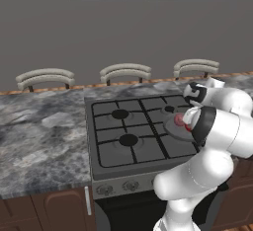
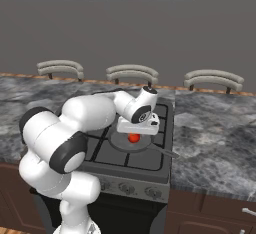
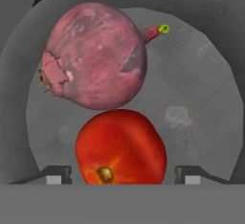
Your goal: Place the pan on the front right burner on the stove. Then place the tomato and the onion in the pan and turn on the front right burner.
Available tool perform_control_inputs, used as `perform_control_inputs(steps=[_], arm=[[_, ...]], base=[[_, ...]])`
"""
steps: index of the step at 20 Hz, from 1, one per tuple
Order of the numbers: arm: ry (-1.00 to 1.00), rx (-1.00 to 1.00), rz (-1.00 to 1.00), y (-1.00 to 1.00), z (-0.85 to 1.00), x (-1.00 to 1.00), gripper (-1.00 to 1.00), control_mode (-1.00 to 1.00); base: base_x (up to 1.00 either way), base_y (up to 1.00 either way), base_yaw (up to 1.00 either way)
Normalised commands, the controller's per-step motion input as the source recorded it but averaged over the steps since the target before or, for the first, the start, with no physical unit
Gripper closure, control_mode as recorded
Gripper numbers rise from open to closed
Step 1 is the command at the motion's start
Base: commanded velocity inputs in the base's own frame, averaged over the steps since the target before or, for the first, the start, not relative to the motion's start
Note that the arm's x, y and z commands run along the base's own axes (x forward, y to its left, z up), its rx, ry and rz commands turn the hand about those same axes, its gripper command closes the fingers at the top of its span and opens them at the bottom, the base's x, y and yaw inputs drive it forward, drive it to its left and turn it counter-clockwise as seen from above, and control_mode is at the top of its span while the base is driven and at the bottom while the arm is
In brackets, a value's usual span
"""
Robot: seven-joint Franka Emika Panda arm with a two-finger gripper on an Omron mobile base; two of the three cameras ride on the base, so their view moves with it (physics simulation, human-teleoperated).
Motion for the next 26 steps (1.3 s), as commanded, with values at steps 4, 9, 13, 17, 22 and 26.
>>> perform_control_inputs(steps=[4,9,13,17,22,26], arm=[[0.00,0.00,0.00,0.00,0.00,0.15,-1.00,-1.00],[0.00,0.00,0.00,-0.01,0.01,0.05,-1.00,-1.00],[0.00,0.00,0.00,-0.15,0.07,-0.17,-1.00,-1.00],[-0.01,0.00,0.00,-0.15,0.14,-0.13,-1.00,-1.00],[-0.02,0.02,0.00,-0.16,0.29,0.00,-1.00,-1.00],[-0.08,0.03,0.00,-0.31,0.21,-0.02,-1.00,-1.00]], base=[[0.00,0.00,0.00],[0.00,0.00,0.00],[0.00,0.00,0.00],[0.00,0.00,0.00],[0.00,0.00,0.00],[0.00,0.00,0.00]])
